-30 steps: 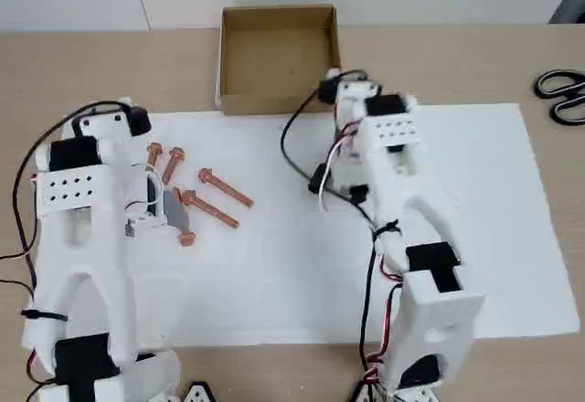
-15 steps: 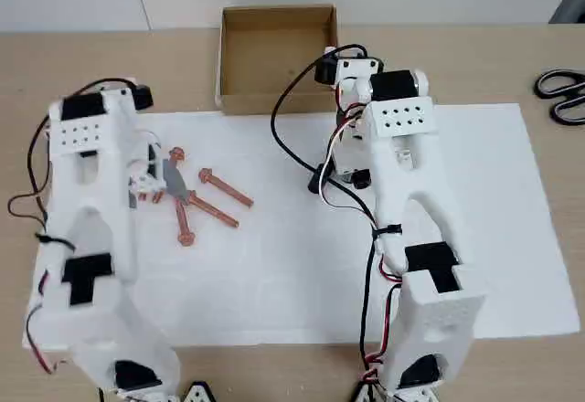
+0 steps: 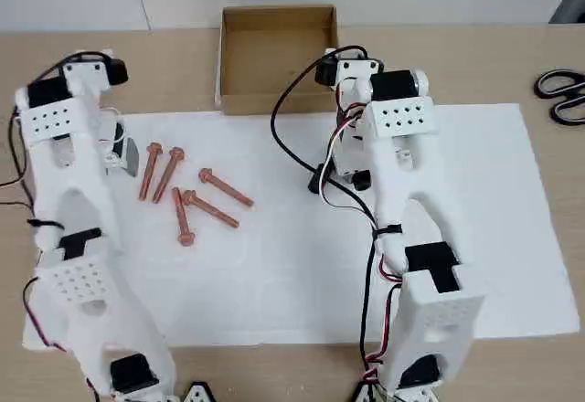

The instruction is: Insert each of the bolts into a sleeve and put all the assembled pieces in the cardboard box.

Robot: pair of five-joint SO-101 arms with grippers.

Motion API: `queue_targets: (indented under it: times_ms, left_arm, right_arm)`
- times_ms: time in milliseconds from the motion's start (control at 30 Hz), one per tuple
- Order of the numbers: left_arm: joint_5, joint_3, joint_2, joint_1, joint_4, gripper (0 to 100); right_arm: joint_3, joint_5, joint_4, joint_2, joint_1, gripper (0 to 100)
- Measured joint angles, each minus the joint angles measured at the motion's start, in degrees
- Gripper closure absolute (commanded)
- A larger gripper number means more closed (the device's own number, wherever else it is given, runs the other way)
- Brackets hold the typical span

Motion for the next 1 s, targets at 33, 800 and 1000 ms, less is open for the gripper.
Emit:
queue_targets:
  times_ms: [33, 800, 1000]
  left_arm:
    - [-0.26, -0.79, 0.88, 0.62, 0.00, 84]
    - [0.44, -27.34, 24.88, 5.89, 0.70, 85]
    - [0.53, -27.78, 24.88, 5.89, 0.70, 85]
  right_arm:
    - [0.00, 0.00, 0.00, 0.00, 0.00, 99.1]
    - [0.00, 0.00, 0.00, 0.00, 0.00, 99.1]
    - [0.00, 0.00, 0.00, 0.00, 0.00, 99.1]
